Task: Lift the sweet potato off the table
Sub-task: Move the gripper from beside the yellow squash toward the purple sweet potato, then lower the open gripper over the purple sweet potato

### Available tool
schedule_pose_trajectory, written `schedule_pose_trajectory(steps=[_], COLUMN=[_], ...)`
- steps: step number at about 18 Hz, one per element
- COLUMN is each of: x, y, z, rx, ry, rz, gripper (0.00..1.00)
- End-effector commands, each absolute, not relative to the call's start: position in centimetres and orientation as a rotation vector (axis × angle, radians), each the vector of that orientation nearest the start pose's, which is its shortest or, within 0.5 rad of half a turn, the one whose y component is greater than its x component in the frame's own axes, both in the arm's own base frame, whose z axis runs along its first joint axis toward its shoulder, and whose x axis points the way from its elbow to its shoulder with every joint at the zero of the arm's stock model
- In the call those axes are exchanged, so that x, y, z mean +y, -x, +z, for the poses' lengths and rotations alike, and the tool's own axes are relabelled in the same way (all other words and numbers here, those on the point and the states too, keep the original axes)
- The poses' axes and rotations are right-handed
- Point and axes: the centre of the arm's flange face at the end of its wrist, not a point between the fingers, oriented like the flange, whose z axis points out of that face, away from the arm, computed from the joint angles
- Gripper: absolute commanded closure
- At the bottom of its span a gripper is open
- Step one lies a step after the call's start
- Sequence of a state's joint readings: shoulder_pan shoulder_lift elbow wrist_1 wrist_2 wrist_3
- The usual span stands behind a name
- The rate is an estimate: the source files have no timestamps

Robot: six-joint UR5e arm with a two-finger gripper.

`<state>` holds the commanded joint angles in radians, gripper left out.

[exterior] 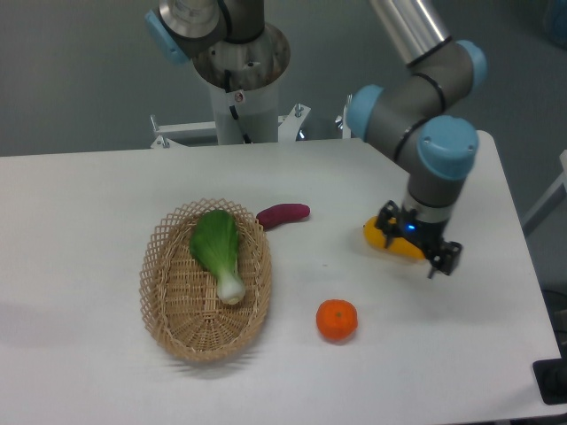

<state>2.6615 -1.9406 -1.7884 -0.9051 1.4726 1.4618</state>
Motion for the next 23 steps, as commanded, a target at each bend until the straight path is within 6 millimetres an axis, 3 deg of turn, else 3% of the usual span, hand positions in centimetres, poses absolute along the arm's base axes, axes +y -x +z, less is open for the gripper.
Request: schedule_pose_trajectory(steps=[3,5,9,11,18,23], x=[40.9,40.3,41.1,40.9,38.7,38.1], y=[42.9,41.2,37.0,35.0,30.7,29.5], z=[24.9,24.2,21.9,22.1,20.6,19.5], rx=[0.623,0.637,0.718,0.748,0.891,0.896], ry=[2.967,2.97,2.978,2.972,2.945,2.95], rz=[0.052,0.018,-0.065,-0.07,-0.145,-0.183], gripper=[0.0,0.0,0.0,0.0,0.0,0.0])
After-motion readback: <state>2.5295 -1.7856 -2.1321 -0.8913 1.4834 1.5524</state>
